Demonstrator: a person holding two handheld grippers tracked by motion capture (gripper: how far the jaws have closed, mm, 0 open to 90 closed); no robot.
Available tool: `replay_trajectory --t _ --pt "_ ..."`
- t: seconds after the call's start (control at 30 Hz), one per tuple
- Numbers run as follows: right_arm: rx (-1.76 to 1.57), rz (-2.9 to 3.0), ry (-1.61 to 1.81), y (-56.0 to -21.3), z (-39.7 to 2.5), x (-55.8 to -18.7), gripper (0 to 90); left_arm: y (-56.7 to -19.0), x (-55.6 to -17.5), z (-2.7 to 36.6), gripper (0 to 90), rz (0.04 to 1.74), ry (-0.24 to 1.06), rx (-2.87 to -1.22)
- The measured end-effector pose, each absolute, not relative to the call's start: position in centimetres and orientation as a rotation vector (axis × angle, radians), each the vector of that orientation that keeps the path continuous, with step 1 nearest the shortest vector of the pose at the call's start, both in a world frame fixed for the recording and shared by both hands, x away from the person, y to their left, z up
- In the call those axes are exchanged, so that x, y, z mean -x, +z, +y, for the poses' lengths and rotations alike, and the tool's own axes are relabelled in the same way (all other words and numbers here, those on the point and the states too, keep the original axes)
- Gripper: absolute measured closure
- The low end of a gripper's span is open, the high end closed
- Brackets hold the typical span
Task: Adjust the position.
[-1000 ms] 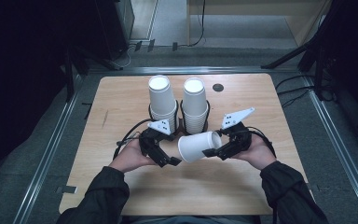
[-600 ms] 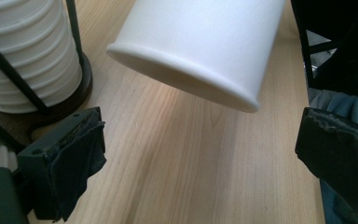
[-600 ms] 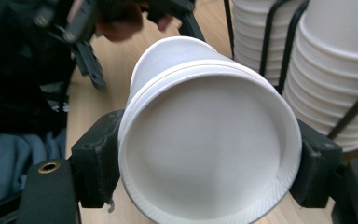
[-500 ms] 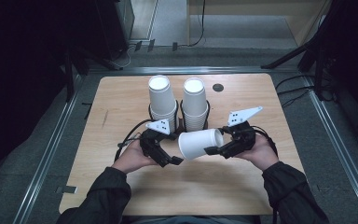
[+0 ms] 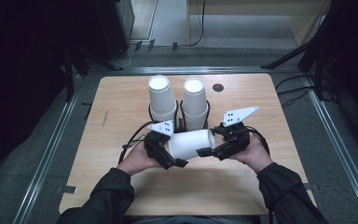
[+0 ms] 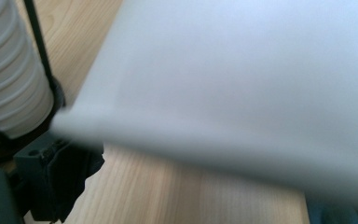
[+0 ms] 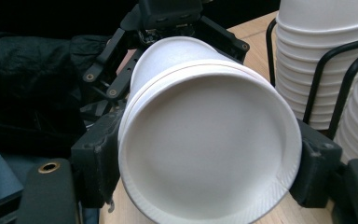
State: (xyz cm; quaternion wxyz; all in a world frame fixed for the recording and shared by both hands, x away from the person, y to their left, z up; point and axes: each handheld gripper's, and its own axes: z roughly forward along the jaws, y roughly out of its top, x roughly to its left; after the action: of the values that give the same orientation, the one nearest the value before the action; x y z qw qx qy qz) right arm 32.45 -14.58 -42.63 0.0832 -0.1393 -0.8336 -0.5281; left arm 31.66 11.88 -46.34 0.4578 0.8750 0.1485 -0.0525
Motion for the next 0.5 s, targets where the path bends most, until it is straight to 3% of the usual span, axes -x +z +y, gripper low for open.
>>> replay_trajectory --t 0.1,0.2,0.5 --pt "0.412 -2.497 -1.563 -42.7 -14.42 -32.41 24.4 -46.13 -31.54 11.93 3.1 0.36 -0.117 -2.137" --pt "0.415 -2.475 -1.57 -42.81 -14.5 -32.62 24.9 -45.84 -31.71 12.13 10.9 0.352 -0.141 -2.123" --pt "0.403 -2.504 -1.536 -43.13 -14.46 -32.61 24.6 -45.78 -31.98 11.96 15.7 0.34 -0.166 -2.19"
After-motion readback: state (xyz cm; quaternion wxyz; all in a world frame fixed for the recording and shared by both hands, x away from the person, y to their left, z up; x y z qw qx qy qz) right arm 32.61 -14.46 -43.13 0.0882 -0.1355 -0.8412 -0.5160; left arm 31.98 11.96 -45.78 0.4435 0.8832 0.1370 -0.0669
